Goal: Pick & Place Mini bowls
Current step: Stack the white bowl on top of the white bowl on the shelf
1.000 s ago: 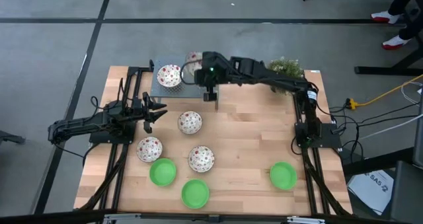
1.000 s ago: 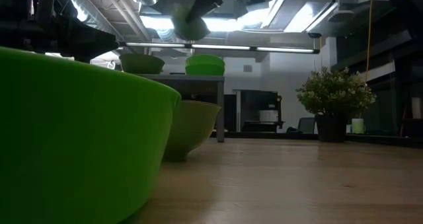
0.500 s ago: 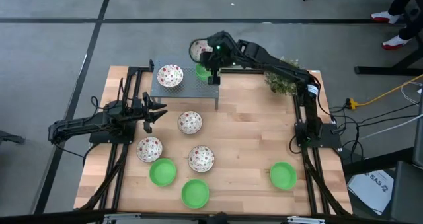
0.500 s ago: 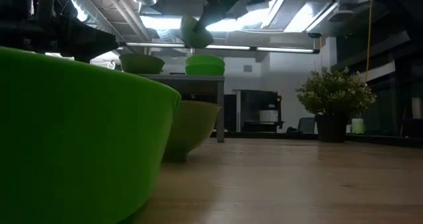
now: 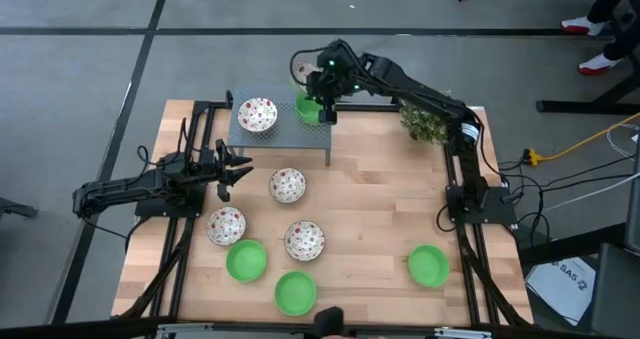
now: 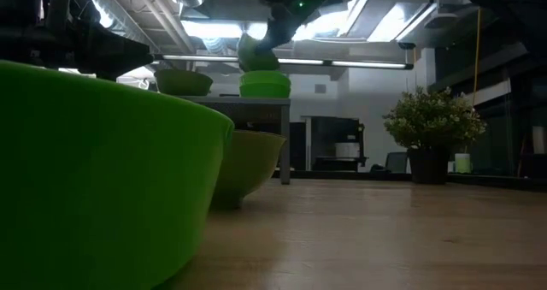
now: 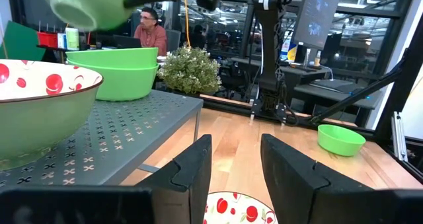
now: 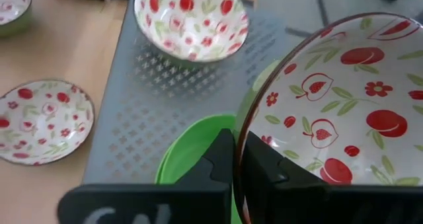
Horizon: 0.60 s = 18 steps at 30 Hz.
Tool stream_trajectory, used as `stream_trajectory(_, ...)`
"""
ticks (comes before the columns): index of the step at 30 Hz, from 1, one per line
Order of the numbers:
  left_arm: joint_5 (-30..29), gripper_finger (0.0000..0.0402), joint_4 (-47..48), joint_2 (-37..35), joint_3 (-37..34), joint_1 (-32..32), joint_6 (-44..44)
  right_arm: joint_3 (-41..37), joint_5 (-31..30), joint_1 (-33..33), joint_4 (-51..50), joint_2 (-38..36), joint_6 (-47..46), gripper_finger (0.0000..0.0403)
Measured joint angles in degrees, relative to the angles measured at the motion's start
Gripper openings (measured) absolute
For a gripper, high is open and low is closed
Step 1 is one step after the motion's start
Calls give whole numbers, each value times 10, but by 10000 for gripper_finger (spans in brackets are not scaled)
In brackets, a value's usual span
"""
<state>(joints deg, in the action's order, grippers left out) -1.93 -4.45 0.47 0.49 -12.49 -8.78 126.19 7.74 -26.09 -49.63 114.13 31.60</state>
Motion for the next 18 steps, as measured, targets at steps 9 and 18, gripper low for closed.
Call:
stream_trajectory(9, 0, 125, 0, 0, 0, 0, 0, 0, 0, 2, -39, 10, -37, 16)
stream_trajectory(18, 0, 125, 0, 0, 0, 0, 0, 0, 5, 14, 31, 10, 43, 16)
